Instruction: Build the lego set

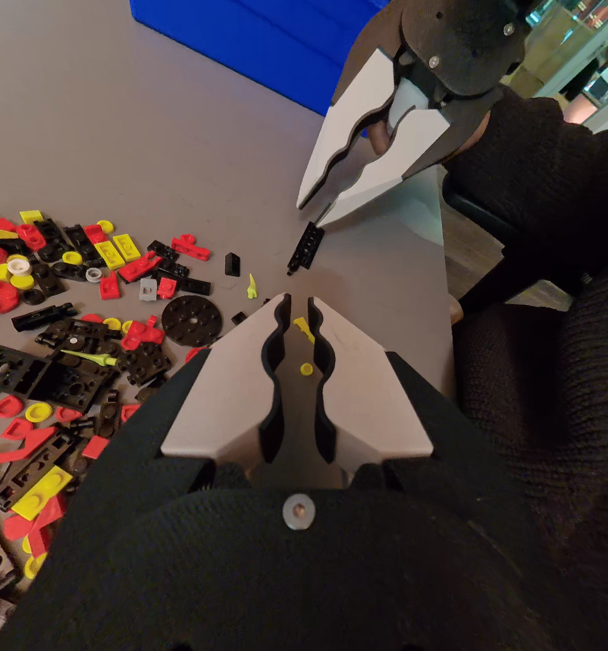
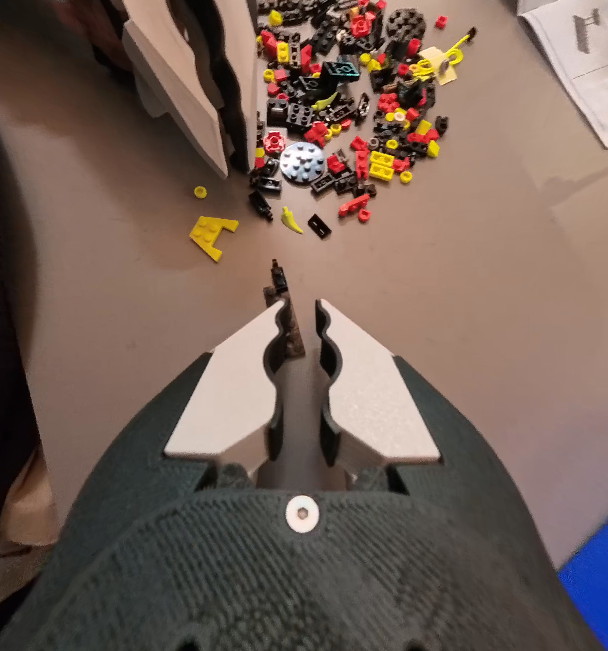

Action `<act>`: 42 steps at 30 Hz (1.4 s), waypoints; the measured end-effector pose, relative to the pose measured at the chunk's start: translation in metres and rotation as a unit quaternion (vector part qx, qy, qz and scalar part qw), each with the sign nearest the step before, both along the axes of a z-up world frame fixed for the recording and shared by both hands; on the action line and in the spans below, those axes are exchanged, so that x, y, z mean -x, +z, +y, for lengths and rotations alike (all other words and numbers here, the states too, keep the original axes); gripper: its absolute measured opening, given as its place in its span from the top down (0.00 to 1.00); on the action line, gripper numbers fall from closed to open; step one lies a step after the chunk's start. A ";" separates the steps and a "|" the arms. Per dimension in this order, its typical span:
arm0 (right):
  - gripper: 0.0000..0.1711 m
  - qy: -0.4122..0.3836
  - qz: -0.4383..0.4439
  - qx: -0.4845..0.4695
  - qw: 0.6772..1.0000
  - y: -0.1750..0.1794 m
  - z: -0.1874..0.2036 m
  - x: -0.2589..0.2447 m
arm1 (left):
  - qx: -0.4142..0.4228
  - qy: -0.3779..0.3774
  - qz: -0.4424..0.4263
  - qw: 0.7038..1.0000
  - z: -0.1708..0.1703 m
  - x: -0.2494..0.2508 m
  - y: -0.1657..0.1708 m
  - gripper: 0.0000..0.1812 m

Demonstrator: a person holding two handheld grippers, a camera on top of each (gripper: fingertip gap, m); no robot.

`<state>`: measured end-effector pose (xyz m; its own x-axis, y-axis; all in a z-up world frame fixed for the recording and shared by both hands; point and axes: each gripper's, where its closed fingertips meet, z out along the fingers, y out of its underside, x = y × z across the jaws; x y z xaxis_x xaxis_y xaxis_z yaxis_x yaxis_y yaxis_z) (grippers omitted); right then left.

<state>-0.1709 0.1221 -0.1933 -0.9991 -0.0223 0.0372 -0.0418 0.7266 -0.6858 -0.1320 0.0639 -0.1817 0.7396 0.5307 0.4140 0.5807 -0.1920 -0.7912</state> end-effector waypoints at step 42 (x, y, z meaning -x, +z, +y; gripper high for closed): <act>0.86 -0.136 -0.081 0.028 0.987 -0.016 0.031 -0.015 | 0.208 -0.134 0.024 0.969 0.057 0.024 -0.031 0.97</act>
<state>-0.1561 0.1531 -0.2088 -0.9608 0.2449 -0.1295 0.2628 0.6573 -0.7063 -0.1564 0.1208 -0.2130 0.8871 0.4302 0.1675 0.4300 -0.6381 -0.6387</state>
